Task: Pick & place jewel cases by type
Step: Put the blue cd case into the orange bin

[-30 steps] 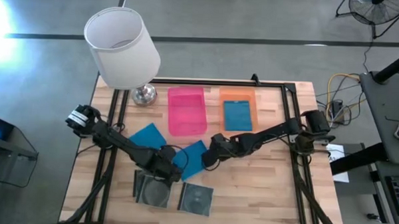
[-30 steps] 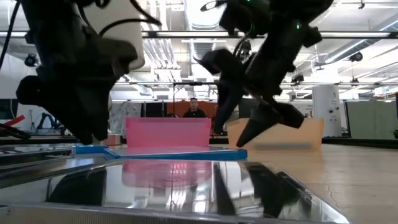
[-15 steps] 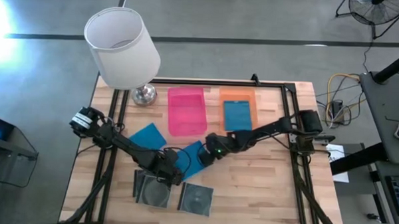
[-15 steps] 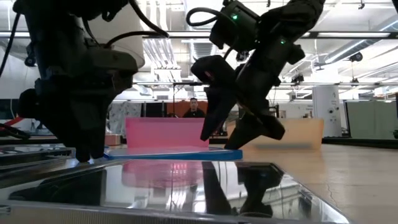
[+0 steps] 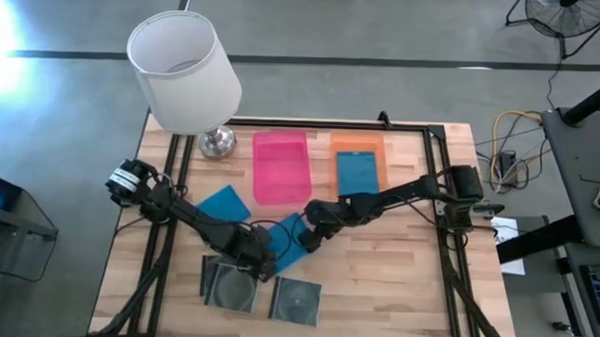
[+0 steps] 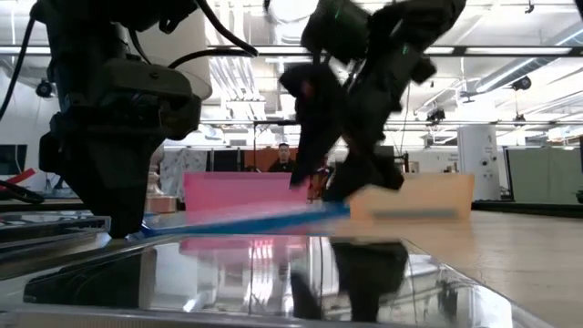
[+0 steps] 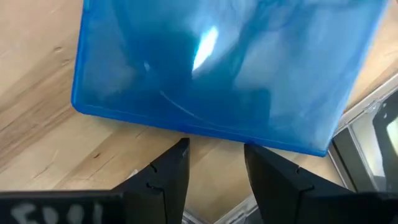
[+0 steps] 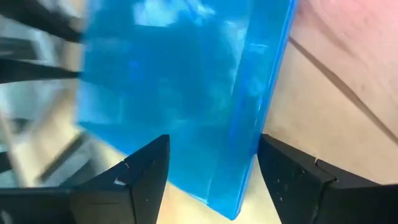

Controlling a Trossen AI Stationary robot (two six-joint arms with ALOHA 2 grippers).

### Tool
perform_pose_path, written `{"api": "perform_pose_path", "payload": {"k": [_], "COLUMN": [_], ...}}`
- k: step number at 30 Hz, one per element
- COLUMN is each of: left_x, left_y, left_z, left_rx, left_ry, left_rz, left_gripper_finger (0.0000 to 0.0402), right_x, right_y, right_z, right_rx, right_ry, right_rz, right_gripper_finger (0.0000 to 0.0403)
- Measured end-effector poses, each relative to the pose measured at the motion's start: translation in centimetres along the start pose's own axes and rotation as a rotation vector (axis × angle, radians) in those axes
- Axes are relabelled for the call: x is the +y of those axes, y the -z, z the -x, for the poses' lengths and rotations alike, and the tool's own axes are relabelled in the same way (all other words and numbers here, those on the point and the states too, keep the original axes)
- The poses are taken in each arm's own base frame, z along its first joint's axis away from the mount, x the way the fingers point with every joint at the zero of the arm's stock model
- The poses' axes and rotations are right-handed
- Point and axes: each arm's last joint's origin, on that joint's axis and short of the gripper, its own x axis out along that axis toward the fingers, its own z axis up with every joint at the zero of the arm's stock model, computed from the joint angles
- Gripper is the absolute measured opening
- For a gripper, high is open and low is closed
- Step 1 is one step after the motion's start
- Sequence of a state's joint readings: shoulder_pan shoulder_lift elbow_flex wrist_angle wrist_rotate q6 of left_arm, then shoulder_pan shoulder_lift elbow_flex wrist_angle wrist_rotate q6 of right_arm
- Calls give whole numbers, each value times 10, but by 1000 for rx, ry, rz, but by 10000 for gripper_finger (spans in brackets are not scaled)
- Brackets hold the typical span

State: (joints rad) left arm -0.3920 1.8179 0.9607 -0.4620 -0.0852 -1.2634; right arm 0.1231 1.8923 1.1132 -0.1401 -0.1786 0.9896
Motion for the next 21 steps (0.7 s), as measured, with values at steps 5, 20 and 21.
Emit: {"api": "perform_pose_path", "payload": {"k": [5, 20, 21], "left_x": [0, -5, -5], "left_y": [0, -6, -6], "left_z": [0, 0, 1], "left_rx": [-5, -78, -84], "left_ry": [-2, 36, 39], "left_rz": [-12, 9, 10], "left_gripper_finger": [142, 142, 142], "right_x": [8, 29, 28], "right_y": [3, 14, 14], "right_z": [15, 2, 1], "right_rx": [-23, -106, -106], "right_ry": [-60, -118, -114], "right_rz": [-5, -87, -99], "right_gripper_finger": [231, 213, 203]}}
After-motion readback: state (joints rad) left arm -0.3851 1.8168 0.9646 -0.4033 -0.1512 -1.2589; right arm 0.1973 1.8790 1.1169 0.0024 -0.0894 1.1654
